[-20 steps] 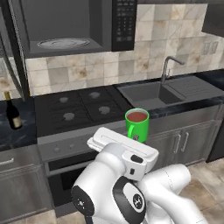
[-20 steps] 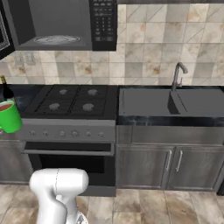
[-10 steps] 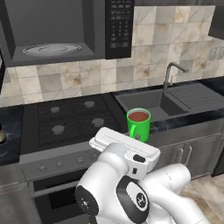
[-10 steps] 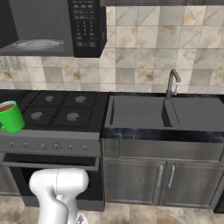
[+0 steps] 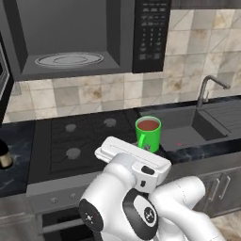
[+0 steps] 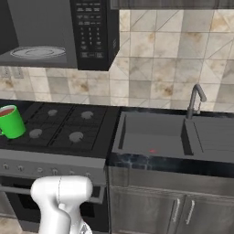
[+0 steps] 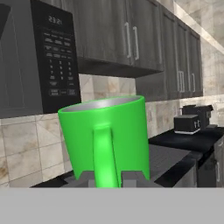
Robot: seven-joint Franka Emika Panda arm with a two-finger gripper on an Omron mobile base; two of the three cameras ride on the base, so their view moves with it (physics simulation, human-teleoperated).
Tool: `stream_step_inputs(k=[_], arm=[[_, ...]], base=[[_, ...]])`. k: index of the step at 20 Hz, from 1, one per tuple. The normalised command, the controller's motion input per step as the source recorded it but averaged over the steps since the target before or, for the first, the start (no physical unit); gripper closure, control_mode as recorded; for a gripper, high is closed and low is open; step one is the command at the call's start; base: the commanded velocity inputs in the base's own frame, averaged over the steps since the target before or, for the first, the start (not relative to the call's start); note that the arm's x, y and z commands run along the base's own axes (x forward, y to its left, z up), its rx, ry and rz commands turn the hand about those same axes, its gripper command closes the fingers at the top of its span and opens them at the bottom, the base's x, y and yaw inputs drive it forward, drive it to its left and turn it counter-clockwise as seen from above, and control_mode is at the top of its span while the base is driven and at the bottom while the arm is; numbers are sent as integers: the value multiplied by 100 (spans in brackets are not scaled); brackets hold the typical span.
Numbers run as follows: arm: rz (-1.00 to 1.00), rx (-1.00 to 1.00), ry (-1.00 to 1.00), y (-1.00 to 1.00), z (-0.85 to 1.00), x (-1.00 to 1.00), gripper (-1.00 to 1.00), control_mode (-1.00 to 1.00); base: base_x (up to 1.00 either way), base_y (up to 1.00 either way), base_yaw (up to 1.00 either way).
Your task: Place the microwavable item in the microwave. Then, close the microwave door and press the start button.
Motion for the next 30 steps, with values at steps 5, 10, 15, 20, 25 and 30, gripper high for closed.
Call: stream_step_inputs(k=[5, 10, 15, 20, 25, 30], arm=[[0, 0, 0, 0, 0, 0, 100, 100], [0, 0, 0, 0, 0, 0, 100, 100], [0, 0, 0, 0, 0, 0, 100, 100], [0, 0, 0, 0, 0, 0, 100, 100], [0, 0, 0, 0, 0, 0, 100, 100], [0, 0, 0, 0, 0, 0, 100, 100]], base=[[67, 0, 16], [50, 2, 8], [55, 0, 2], [57, 2, 0], [43, 0, 0], [36, 0, 0]])
